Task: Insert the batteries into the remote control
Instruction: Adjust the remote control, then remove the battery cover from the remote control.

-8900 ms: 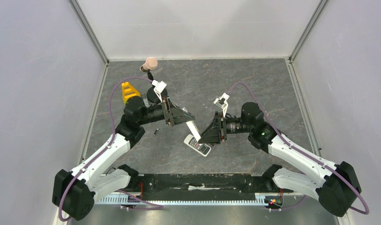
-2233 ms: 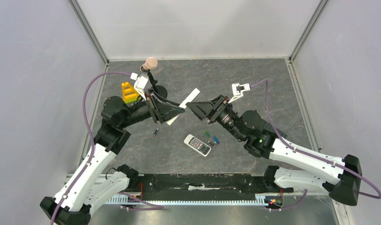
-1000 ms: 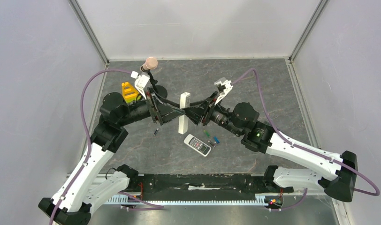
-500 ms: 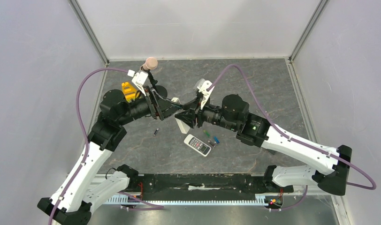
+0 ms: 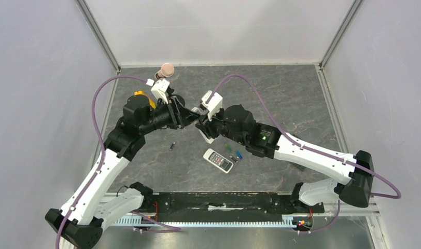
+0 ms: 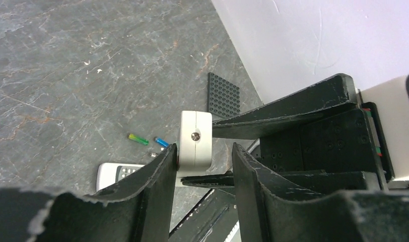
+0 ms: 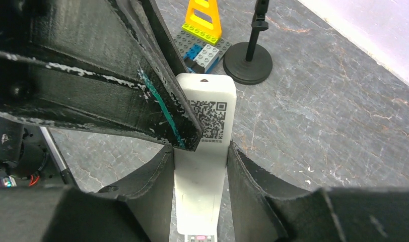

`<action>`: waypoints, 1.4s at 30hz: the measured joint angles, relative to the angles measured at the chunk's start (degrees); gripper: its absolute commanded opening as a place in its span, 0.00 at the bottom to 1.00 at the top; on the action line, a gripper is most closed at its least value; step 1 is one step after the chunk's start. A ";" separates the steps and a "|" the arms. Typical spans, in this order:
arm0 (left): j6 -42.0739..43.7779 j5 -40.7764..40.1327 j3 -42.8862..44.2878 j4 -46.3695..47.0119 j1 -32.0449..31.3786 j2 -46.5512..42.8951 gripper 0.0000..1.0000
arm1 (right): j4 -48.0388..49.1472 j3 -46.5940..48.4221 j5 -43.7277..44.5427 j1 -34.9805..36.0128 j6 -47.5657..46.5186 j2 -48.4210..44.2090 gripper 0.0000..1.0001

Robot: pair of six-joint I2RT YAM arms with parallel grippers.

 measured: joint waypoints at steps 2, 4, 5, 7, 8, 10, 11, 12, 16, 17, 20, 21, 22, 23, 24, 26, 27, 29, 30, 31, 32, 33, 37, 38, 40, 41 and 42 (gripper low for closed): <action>0.00 -0.59 0.00 -0.11 -0.02 0.50 0.46 | -0.17 0.28 0.50 0.00 -0.09 0.44 0.30; 0.00 -0.94 -0.04 -0.11 -0.02 1.03 0.42 | -0.24 0.46 0.87 0.00 -0.11 0.72 0.30; 0.02 -1.11 -0.20 -0.11 -0.02 1.22 0.40 | -0.28 0.59 1.03 0.00 -0.11 0.87 0.30; 0.02 -1.25 -0.57 -0.13 -0.02 1.49 0.34 | -0.22 0.85 1.09 0.00 -0.04 1.14 0.30; 0.02 -1.44 -0.87 -0.15 -0.09 1.60 0.29 | -0.20 0.96 1.09 0.00 0.02 1.25 0.30; 0.39 -1.66 -1.29 -0.26 -0.11 1.73 0.14 | -0.44 0.96 1.09 0.04 0.28 1.36 0.31; 0.92 -1.68 -1.49 -0.26 -0.11 1.77 0.04 | -0.66 0.96 1.07 0.04 0.55 1.36 0.31; 1.07 -1.64 -1.60 -0.22 -0.15 1.77 0.02 | -0.83 0.96 1.09 0.04 0.72 1.38 0.31; 1.51 -1.51 -1.73 -0.26 -0.17 1.75 0.02 | -1.07 0.96 1.09 0.04 1.60 1.40 0.48; 1.51 -1.51 -1.73 -0.28 -0.17 1.70 0.02 | -1.09 0.96 1.09 0.04 1.90 1.38 0.58; 1.49 -1.68 -1.75 -0.46 -0.17 1.49 0.02 | -0.55 0.76 1.09 0.09 3.39 0.79 0.77; 1.44 -1.86 -1.75 -0.61 -0.17 1.38 0.02 | -0.28 0.26 1.09 0.11 4.02 0.04 0.81; 1.36 -2.05 -1.75 -0.81 -0.20 1.11 0.02 | 0.02 -0.52 1.09 0.09 4.55 -0.94 0.84; 1.14 -2.43 -1.75 -0.94 -0.20 0.76 0.02 | 0.37 -1.86 1.11 0.11 5.35 -2.49 0.86; 0.81 -2.91 -1.73 -1.01 -0.20 0.42 0.02 | 0.39 -3.19 1.20 0.09 6.47 -4.15 0.88; -0.37 -4.33 -1.73 -1.07 -0.28 -0.74 0.02 | 0.35 -5.81 1.53 0.02 9.53 -7.58 0.89; -1.09 -5.11 -1.73 -1.07 -0.28 -1.53 0.02 | 0.33 -6.95 1.66 -0.07 11.52 -9.20 0.90; -2.58 -6.40 -1.73 -0.94 -0.28 -3.23 0.02 | 0.39 -9.09 2.03 -0.44 16.79 -12.48 0.91; -3.32 -6.75 -1.73 -0.85 -0.28 -3.93 0.02 | 0.57 -9.99 2.21 -0.66 19.28 -13.79 0.91; -4.46 -7.34 -1.73 -0.66 -0.28 -4.79 0.02 | 1.36 -11.28 2.23 -0.92 22.38 -15.28 0.91; -5.42 -7.82 -1.73 -0.52 -0.28 -5.46 0.02 | 2.21 -12.70 2.29 -1.16 25.40 -16.81 0.91; -6.75 -8.17 -1.73 -0.33 -0.28 -6.23 0.02 | 3.61 -14.23 2.34 -1.31 28.17 -18.14 0.91; -12.98 -9.46 -1.75 1.27 -0.28 -8.50 0.02 | 11.21 -20.55 2.05 -1.53 38.16 -21.33 0.90; -14.97 -9.49 -1.88 2.01 -0.28 -9.03 0.02 | 12.96 -21.70 1.97 -1.53 40.19 -21.40 0.90; -18.88 -9.49 -2.45 3.56 -0.28 -10.16 0.02 | 16.50 -23.74 1.49 -1.53 44.13 -21.09 0.89; -20.44 -9.49 -2.78 4.13 -0.28 -10.60 0.02 | 18.78 -24.81 1.16 -1.53 46.14 -20.98 0.88; -22.34 -9.46 -3.08 4.52 -0.28 -11.04 0.02 | 20.17 -25.44 1.01 -1.53 47.47 -20.98 0.87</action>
